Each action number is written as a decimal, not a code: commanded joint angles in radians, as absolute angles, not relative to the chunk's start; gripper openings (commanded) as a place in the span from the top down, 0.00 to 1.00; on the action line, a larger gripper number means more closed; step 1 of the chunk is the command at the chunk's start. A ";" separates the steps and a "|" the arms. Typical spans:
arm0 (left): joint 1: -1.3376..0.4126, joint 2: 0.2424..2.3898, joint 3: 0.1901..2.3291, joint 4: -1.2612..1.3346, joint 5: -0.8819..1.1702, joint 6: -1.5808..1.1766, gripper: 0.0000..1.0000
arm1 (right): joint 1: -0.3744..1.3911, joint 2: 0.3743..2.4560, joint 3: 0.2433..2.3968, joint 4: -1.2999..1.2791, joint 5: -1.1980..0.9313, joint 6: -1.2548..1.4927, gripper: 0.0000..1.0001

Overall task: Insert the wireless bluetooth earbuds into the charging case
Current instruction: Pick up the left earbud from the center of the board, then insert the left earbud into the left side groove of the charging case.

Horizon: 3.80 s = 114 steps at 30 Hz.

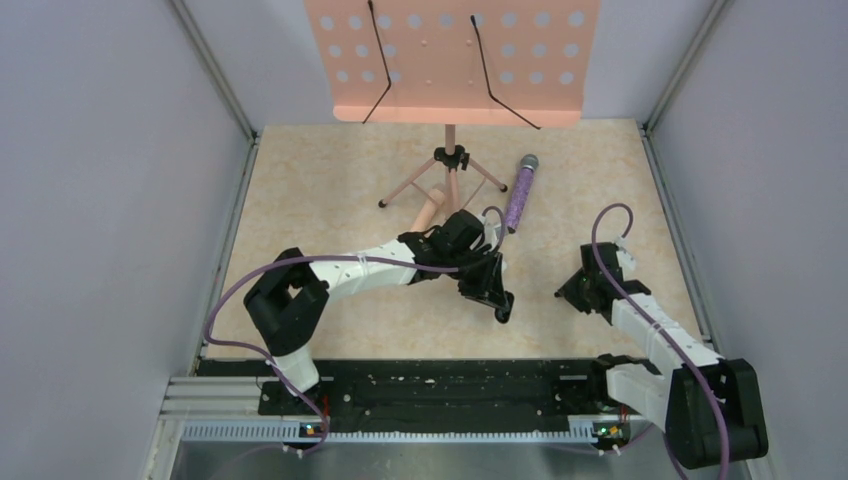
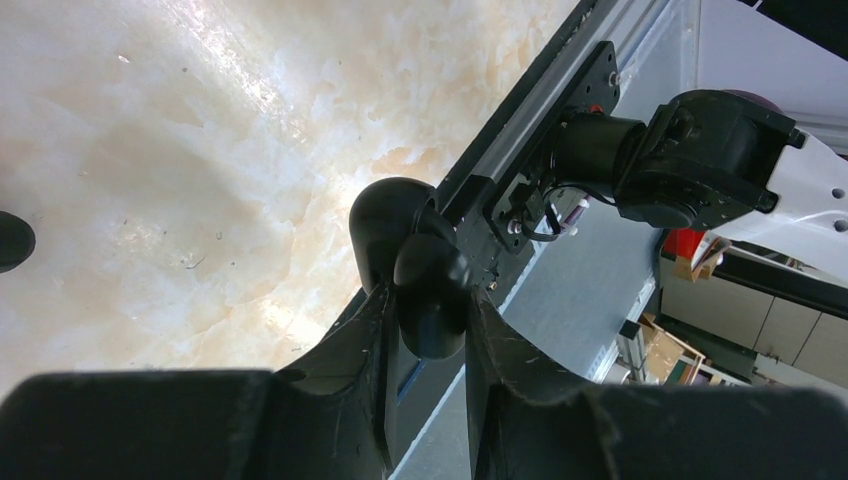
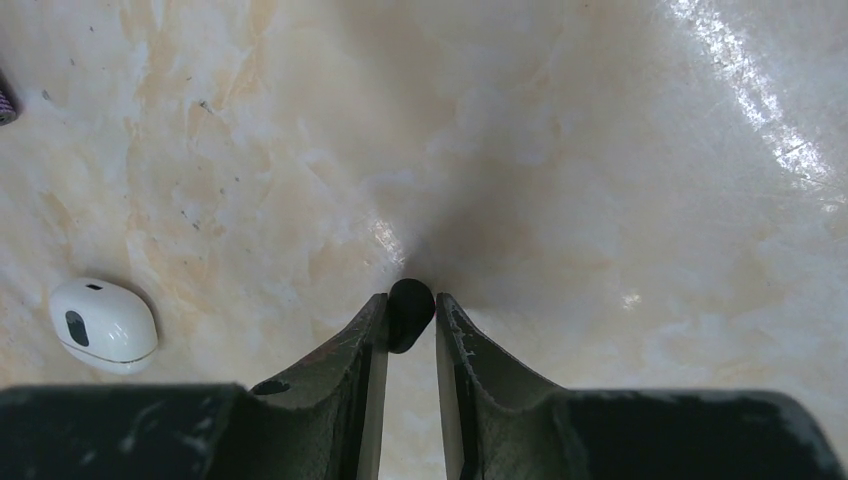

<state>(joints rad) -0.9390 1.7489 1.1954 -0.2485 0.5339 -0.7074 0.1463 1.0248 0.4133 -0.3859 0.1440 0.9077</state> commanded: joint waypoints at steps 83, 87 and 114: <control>-0.948 1.702 1.324 0.038 0.631 -0.734 1.00 | 0.191 0.557 0.705 -0.669 -0.423 0.489 1.00; -0.948 1.693 1.321 0.036 0.613 -0.753 1.00 | 0.200 0.560 0.699 -0.668 -0.417 0.502 1.00; -0.950 1.672 1.312 0.057 0.578 -0.782 1.00 | 0.282 0.575 0.697 -0.714 -0.261 0.516 1.00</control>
<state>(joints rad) -0.9382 1.7107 1.2743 -0.0097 0.5304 -0.7612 0.2749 0.5648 0.6807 -0.6968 -0.3416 0.5373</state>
